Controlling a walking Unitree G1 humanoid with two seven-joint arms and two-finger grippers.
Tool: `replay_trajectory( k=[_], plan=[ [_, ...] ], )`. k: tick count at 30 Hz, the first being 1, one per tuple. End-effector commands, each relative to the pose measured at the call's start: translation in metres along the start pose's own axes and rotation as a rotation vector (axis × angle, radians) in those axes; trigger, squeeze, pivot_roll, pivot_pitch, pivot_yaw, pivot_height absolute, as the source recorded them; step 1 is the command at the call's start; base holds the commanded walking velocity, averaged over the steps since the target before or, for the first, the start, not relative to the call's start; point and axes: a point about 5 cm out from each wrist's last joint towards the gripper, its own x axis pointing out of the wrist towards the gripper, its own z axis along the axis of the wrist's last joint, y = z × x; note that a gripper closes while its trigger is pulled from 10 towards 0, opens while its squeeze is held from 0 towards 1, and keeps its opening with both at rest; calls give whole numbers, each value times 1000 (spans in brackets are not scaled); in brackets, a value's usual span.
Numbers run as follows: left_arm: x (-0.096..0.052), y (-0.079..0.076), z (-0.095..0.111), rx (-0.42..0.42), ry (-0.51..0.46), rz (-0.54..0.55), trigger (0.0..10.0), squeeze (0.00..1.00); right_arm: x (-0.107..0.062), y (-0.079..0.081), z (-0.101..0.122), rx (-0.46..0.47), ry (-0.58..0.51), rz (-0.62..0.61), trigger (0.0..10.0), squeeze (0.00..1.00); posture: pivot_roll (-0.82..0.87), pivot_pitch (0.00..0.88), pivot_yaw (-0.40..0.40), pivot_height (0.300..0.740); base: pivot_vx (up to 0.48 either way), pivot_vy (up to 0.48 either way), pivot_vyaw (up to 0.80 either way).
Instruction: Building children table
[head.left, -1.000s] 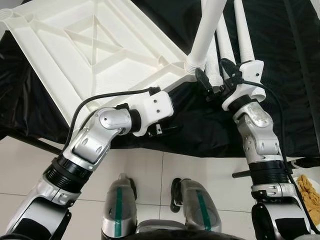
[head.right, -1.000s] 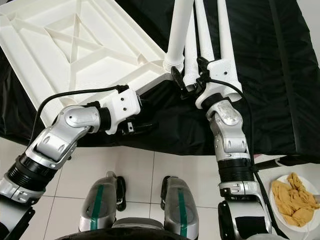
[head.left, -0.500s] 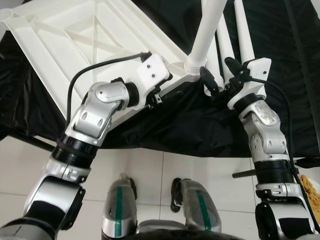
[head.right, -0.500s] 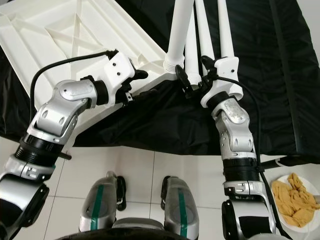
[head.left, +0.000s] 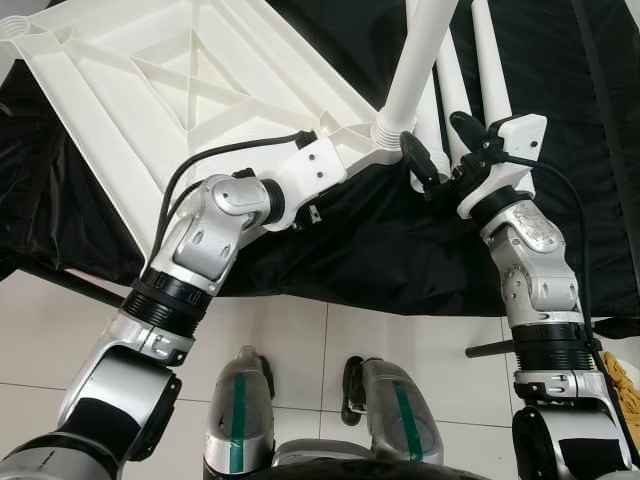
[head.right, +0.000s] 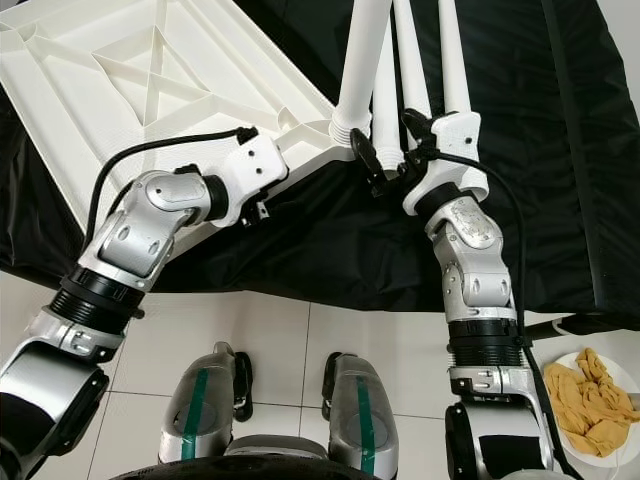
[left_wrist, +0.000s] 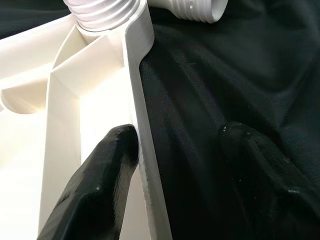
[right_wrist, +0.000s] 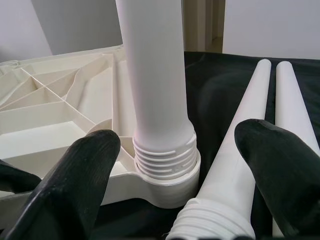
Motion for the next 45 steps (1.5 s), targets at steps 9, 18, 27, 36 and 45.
replay_trajectory(
  k=[9, 18, 27, 36, 45],
  plan=[
    [-2, -19, -3, 34, -52, 30, 10000, 0, -2, -3, 0, 12, 9, 0, 10000, 0, 37, 65, 30, 740, 0, 0, 0],
    [-7, -31, -1, 44, -90, -66, 10000, 0, -1, -4, 1, 11, 11, 4, 10000, 0, 40, 64, 26, 740, 0, 0, 0],
    [-12, -41, 1, 45, -116, -140, 10000, 0, 0, -5, 1, 10, 12, 5, 10000, 0, 42, 61, 24, 740, 0, 0, 0],
    [-15, -45, 3, 51, -135, -177, 10000, 0, 0, -6, 2, 10, 12, 10, 10000, 0, 43, 59, 25, 740, 0, 0, 0],
    [-18, -47, 8, 37, -159, -200, 10000, 0, 2, -5, 1, 13, 17, 22, 10000, 0, 47, 60, 25, 740, 0, 0, 0]
  ],
)
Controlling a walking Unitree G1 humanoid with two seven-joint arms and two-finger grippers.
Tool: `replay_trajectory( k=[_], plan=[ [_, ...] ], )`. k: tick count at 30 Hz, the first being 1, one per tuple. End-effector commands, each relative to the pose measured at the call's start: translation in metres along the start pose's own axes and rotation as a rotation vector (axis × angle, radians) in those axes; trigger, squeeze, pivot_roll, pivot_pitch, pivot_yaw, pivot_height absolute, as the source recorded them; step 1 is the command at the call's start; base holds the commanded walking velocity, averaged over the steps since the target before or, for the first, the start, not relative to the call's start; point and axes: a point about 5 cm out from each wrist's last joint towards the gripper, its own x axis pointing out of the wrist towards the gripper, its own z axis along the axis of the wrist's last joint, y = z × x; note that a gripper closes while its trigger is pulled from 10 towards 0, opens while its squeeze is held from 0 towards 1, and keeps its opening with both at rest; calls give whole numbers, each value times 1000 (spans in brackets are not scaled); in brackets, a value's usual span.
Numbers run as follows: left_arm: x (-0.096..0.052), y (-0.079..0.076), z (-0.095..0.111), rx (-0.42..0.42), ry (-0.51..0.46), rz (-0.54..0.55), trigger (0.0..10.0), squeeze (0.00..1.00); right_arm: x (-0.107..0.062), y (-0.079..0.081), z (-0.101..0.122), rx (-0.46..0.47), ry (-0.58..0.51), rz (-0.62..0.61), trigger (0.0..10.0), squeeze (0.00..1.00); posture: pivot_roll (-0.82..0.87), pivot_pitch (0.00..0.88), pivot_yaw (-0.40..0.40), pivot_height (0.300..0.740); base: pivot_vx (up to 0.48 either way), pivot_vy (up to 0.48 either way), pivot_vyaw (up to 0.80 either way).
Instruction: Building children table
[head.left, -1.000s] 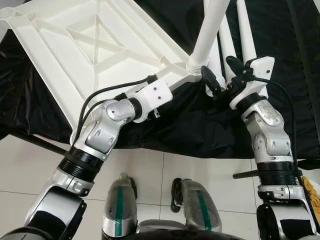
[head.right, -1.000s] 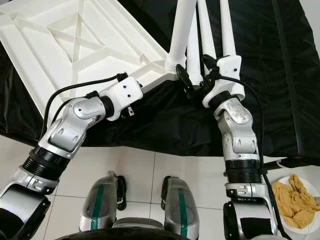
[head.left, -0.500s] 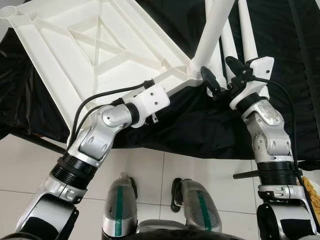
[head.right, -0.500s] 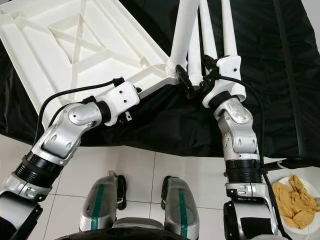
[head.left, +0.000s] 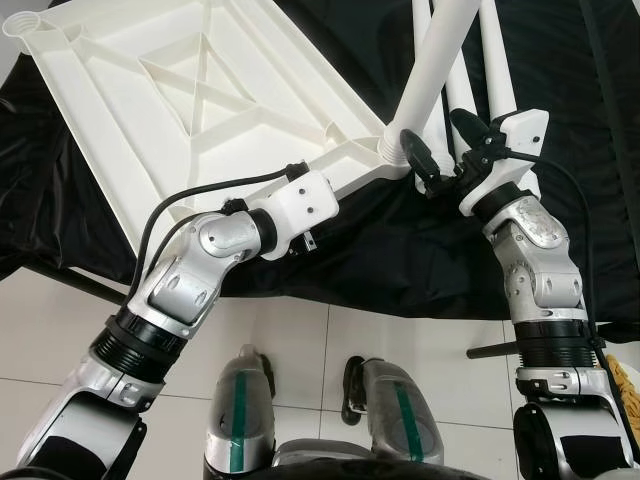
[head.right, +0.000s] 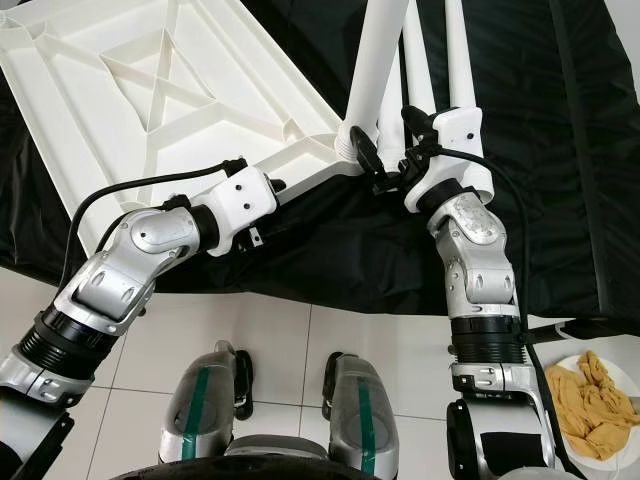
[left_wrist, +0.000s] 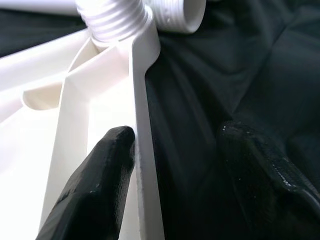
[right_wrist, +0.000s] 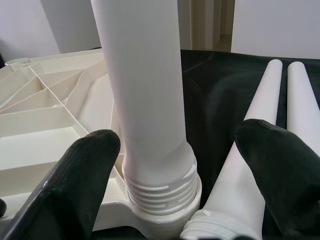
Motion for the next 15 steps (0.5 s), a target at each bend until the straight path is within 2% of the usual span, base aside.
replay_trajectory(
  k=[1, 9, 10, 12, 14, 15],
  plan=[
    [1, -16, 6, 8, -29, -208, 10000, 0, 0, -3, -2, 18, 14, 2, 10000, 0, 48, 60, 25, 740, 0, 0, 0],
    [2, -14, 6, 25, -31, -191, 10000, 0, 1, -2, -2, 17, 13, 8, 10000, 0, 49, 59, 25, 740, 0, 0, 0],
    [3, -7, 5, 32, -21, -129, 10000, 0, 1, -2, -2, 17, 14, 8, 10000, 0, 50, 58, 23, 740, 0, 0, 0],
    [3, -7, 5, 32, -21, -129, 10000, 0, 1, -2, -2, 17, 14, 8, 10000, 0, 50, 58, 23, 740, 0, 0, 0],
    [3, -1, 5, 18, -20, -91, 10000, 0, 1, -2, -2, 18, 15, 9, 10000, 0, 52, 57, 20, 740, 0, 0, 0],
    [3, 7, 7, -1, -22, -45, 10000, 0, 1, -2, -3, 21, 18, 11, 10000, 0, 57, 56, 15, 740, 0, 0, 0]
  ],
)
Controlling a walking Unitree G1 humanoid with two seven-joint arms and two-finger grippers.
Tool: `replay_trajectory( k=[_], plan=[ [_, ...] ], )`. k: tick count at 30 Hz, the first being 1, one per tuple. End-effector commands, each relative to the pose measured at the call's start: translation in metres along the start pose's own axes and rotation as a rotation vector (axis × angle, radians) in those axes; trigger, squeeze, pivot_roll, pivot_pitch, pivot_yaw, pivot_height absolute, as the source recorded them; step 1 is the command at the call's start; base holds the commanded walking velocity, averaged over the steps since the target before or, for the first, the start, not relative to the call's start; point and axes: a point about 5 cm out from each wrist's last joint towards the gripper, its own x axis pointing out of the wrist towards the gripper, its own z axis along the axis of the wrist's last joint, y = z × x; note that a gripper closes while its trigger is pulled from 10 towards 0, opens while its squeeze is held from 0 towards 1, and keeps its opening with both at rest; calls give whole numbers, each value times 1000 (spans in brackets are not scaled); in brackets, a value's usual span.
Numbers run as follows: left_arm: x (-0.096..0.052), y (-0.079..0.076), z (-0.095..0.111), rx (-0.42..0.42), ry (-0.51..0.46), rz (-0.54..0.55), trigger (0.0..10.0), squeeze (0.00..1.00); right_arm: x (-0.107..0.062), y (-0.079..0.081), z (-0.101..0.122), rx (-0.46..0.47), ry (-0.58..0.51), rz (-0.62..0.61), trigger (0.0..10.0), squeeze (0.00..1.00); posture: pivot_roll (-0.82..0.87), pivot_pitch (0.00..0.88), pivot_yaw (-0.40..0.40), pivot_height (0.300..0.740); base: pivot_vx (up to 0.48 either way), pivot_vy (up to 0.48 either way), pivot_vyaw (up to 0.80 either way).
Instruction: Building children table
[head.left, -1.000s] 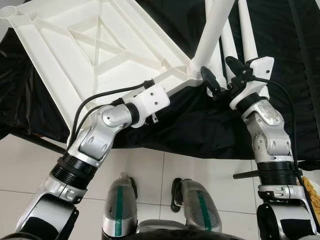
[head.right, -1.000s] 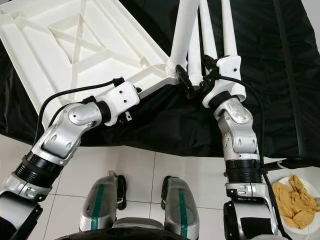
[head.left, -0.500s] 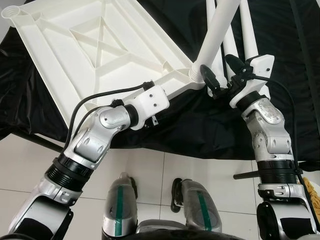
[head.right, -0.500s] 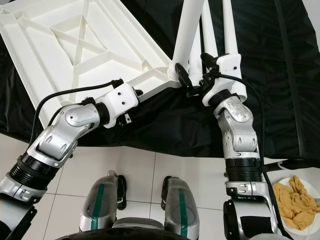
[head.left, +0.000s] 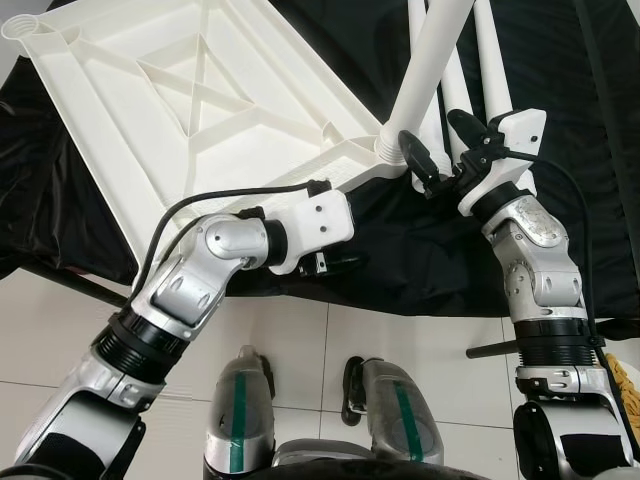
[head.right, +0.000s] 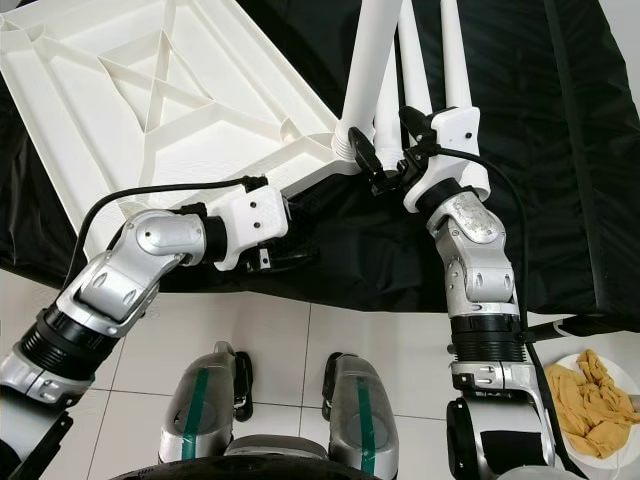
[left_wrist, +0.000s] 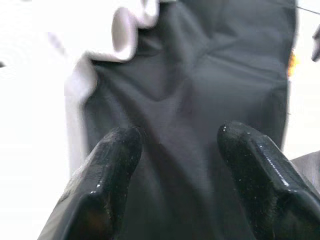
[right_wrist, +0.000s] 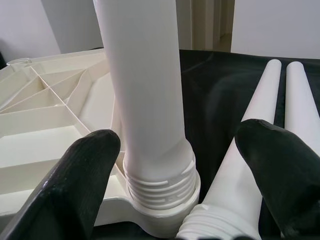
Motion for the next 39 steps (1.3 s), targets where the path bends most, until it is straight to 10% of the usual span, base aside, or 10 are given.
replay_trajectory(
  k=[1, 13, 39],
  plan=[
    [-5, 17, 1, -23, 5, 151, 10000, 0, 0, -2, -3, 21, 13, 4, 10000, 0, 60, 55, 10, 740, 0, 0, 0],
    [-24, 55, 16, -189, -156, 450, 10000, 0, 13, 1, -8, 59, 44, 40, 10000, 0, 103, 44, -50, 740, 0, 0, 0],
    [-57, 83, -8, -334, -202, 1048, 10000, 0, 31, -12, -8, 63, 18, -68, 10000, 0, 99, 49, -100, 740, 0, 0, 0]
  ],
)
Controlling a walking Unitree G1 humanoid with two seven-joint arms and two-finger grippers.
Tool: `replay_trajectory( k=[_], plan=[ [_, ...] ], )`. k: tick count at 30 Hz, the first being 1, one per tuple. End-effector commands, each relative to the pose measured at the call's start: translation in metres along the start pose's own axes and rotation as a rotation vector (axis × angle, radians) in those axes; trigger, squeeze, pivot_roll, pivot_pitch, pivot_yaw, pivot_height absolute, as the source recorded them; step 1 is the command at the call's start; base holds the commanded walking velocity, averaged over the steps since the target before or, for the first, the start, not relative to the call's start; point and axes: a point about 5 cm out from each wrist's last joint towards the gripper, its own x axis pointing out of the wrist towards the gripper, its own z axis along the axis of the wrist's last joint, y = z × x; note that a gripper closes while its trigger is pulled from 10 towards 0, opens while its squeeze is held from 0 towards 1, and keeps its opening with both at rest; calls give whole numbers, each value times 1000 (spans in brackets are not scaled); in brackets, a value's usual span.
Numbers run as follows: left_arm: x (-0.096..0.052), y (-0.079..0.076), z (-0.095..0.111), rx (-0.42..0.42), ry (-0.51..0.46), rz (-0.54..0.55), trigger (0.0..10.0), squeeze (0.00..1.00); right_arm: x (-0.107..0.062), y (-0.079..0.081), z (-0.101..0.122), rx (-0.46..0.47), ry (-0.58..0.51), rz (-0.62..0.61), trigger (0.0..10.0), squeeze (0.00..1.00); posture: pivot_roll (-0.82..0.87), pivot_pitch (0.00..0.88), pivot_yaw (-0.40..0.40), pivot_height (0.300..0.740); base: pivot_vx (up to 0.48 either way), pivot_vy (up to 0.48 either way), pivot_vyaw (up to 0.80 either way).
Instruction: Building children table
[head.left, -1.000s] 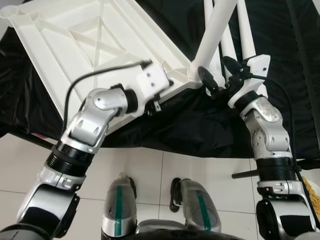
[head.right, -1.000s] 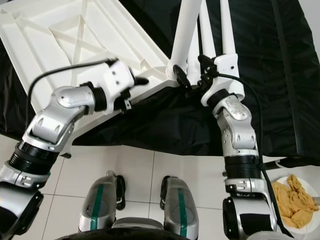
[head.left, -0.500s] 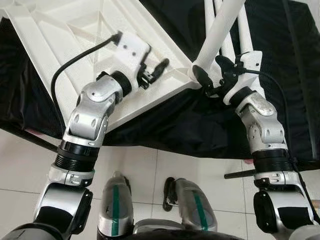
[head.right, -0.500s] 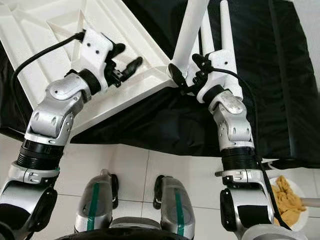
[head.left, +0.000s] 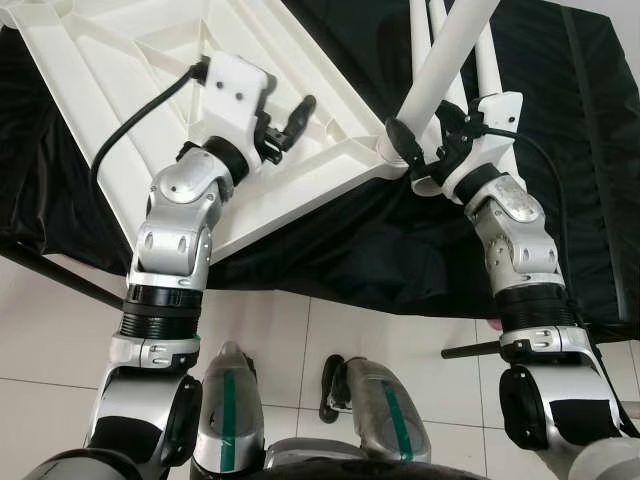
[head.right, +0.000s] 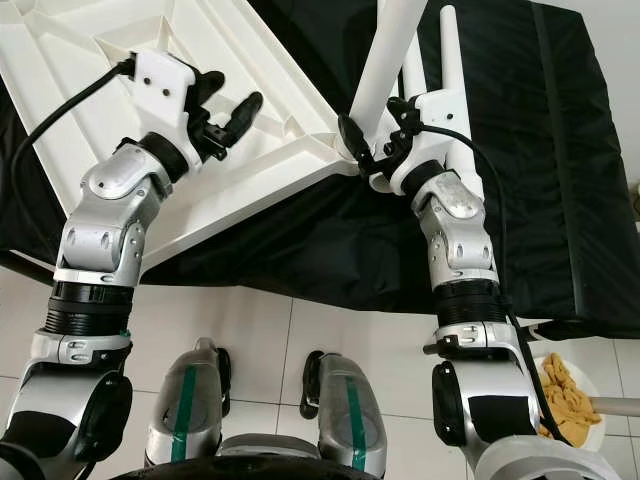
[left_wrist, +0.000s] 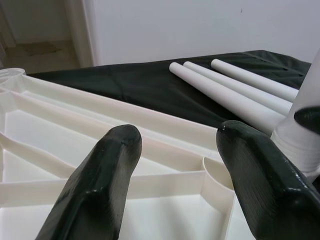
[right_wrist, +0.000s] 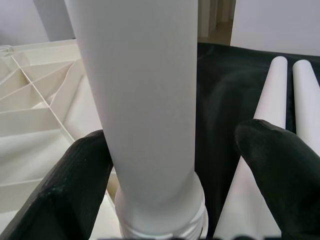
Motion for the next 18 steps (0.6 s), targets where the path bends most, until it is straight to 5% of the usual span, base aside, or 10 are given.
replay_trajectory(
  k=[1, 8, 14, 18],
  plan=[
    [-4, 16, -8, -7, 28, 310, 10000, 0, -1, -4, -1, 11, 5, -24, 10000, 0, 99, 49, -100, 740, 0, 0, 0],
    [-7, 28, -7, 4, 19, 386, 10000, 0, -2, -7, -2, 14, -11, -22, 10000, 0, 90, 55, -90, 740, 0, 0, 0],
    [-5, 21, -7, -99, 22, 369, 10000, 0, 0, -7, -4, 5, -13, 11, 10000, 0, 92, 53, -81, 740, 0, 0, 0],
    [-2, 13, -8, -82, 20, 355, 10000, 0, 4, -5, -5, 19, -16, 46, 10000, 0, 94, 52, -82, 740, 0, 0, 0]
  ],
)
